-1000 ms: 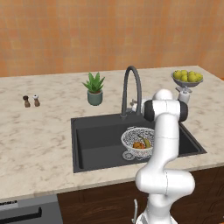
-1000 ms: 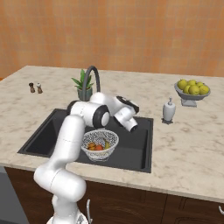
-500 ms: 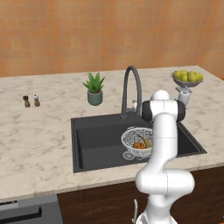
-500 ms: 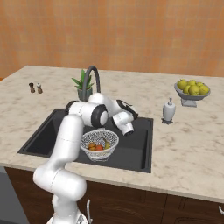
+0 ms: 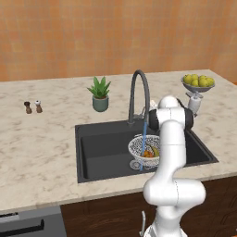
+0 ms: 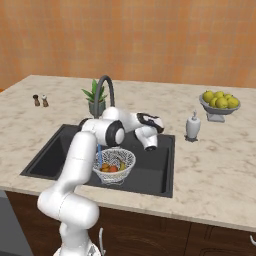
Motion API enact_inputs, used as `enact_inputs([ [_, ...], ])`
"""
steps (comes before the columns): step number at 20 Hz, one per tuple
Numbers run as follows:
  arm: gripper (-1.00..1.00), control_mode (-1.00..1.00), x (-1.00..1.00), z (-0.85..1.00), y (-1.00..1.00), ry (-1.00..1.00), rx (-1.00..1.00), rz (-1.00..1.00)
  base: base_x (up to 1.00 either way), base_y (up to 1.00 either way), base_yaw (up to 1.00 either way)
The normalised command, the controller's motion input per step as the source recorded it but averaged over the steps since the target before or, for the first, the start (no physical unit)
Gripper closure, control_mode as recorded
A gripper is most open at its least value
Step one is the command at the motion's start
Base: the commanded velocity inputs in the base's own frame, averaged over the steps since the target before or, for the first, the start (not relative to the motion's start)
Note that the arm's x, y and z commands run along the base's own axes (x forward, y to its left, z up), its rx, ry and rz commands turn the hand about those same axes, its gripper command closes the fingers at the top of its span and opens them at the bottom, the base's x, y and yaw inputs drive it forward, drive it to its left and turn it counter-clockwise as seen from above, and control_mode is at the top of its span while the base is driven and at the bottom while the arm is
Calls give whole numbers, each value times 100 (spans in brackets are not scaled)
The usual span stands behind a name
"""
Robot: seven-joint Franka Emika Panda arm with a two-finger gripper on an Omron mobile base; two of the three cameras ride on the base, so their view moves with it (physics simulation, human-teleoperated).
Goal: Put the colander in the sink, put the orange, banana, peach in the colander, and turn on the sink faucet and pour water over the colander.
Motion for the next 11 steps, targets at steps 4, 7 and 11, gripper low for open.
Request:
enact_inputs([
  [4, 100, -100, -58, 100, -70, 2, 48, -3, 0, 0, 0],
  [7, 100, -100, -75, 100, -49, -9, 41, -8, 0, 0, 0],
  [11, 100, -100, -77, 96, -39, -16, 35, -12, 0, 0, 0],
])
